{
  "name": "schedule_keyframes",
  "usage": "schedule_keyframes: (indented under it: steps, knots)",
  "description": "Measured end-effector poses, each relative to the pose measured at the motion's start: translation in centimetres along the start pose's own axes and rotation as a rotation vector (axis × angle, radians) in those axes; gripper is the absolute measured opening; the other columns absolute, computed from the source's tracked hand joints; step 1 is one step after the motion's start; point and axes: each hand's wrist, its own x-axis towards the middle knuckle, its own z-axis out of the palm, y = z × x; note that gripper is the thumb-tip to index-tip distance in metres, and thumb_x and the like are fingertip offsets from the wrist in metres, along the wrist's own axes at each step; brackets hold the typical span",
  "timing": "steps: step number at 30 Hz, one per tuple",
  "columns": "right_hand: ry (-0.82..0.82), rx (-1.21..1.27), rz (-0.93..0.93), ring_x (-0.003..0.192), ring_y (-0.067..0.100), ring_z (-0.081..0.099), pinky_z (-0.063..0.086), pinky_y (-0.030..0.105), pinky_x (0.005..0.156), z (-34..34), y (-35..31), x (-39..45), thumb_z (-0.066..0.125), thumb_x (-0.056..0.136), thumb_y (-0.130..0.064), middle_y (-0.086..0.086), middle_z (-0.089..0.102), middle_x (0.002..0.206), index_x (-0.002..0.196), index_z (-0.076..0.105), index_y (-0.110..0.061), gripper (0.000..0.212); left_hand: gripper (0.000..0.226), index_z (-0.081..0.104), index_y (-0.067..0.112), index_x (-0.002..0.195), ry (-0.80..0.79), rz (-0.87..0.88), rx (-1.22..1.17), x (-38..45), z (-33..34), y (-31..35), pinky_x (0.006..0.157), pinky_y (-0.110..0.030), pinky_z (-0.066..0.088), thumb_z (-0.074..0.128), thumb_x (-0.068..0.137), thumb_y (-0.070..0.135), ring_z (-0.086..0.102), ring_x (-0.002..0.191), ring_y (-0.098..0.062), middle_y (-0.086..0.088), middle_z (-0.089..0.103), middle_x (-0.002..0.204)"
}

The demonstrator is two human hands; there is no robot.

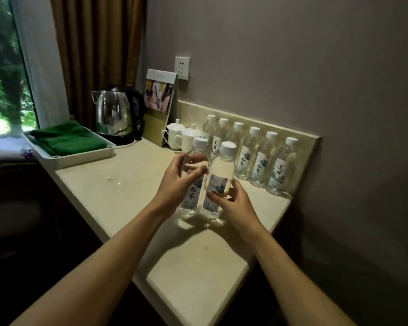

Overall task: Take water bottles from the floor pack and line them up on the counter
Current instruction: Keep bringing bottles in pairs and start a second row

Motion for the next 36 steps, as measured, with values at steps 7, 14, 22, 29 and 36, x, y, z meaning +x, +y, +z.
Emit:
schedule_keyframes:
  steps: [7,14,22,29,36]
  knots:
    - [-0.024,-0.177,0.015,0.112,0.015,0.059,0.052,0.039,0.093,0.7,1.0,5.7,0.070,0.086,-0.034,-0.003,0.058,0.130,0.138,0.036,-0.030,0.062,0.068,0.046,0.024,0.135,0.017,0.016,0.041,6.1,-0.8,-3.8,0.090,-0.032,0.055,0.073,0.074,0.034,0.065,0.106,-0.011,0.004,0.065,0.117]
    - [0.151,-0.395,0.077,0.110,0.020,0.062,0.051,0.049,0.096,3.4,1.4,12.2,0.068,0.074,-0.051,-0.005,0.062,0.123,0.134,0.034,-0.033,0.071,0.067,0.044,0.024,0.132,-0.129,0.074,0.081,13.3,-3.1,-6.7,0.088,-0.029,0.054,0.080,0.076,0.027,0.066,0.102,-0.002,0.008,0.064,0.115]
    - [0.375,-0.484,0.242,0.111,0.023,0.062,0.051,0.049,0.094,6.0,1.6,17.0,0.072,0.064,-0.049,-0.003,0.062,0.125,0.138,0.025,-0.035,0.089,0.080,0.031,0.028,0.141,-0.322,0.079,0.040,20.0,-4.3,-9.9,0.095,-0.032,0.053,0.079,0.078,0.013,0.061,0.115,-0.012,0.002,0.059,0.127]
    - [0.514,-0.497,0.290,0.114,0.020,0.060,0.050,0.047,0.097,6.9,1.9,18.6,0.072,0.067,-0.048,-0.004,0.060,0.129,0.143,0.024,-0.033,0.091,0.089,0.026,0.027,0.145,-0.406,0.105,0.032,22.2,-4.4,-10.9,0.081,-0.008,0.050,0.080,0.076,0.013,0.058,0.107,0.005,0.012,0.055,0.122]
    - [0.573,-0.663,0.386,0.127,0.032,0.049,0.046,0.046,0.101,8.5,2.2,18.1,0.071,0.076,-0.052,0.010,0.043,0.142,0.141,0.026,-0.015,0.087,0.083,0.031,0.026,0.137,-0.491,0.064,0.174,21.8,-5.5,-12.5,0.088,-0.023,0.055,0.081,0.073,0.011,0.060,0.108,-0.002,0.008,0.056,0.121]
